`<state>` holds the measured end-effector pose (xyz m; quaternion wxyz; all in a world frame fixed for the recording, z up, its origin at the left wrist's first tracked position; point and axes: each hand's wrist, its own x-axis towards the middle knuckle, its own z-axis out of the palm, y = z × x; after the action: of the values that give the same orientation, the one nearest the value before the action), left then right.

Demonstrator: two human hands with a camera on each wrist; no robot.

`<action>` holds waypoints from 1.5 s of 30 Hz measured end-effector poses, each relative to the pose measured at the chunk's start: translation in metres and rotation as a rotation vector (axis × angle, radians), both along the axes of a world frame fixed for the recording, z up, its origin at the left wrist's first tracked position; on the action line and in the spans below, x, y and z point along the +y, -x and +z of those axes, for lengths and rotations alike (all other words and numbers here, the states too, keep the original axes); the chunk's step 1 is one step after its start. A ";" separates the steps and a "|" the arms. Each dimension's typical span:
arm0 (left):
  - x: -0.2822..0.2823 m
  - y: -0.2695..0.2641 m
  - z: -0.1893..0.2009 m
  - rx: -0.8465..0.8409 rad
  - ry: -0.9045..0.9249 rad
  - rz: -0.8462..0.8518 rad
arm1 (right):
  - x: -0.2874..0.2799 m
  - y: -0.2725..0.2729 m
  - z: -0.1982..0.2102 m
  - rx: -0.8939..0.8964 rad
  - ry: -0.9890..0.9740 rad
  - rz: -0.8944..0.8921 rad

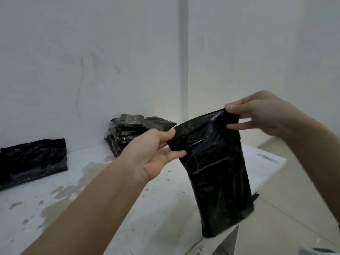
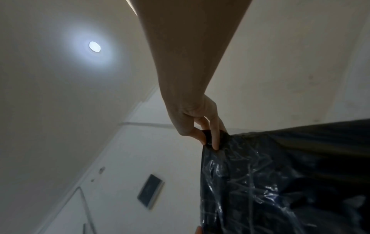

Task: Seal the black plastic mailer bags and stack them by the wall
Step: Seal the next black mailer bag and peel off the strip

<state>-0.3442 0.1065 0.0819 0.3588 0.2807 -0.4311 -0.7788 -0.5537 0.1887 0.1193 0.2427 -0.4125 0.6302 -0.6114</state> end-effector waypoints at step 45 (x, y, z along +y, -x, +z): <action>-0.087 0.027 -0.138 -0.396 0.258 0.249 | -0.121 0.015 -0.176 0.044 -0.144 0.009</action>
<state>-0.3714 0.0190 -0.0563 0.3934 0.4305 -0.5510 -0.5969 -0.5682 0.0679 -0.0567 0.2608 -0.4102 0.6756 -0.5543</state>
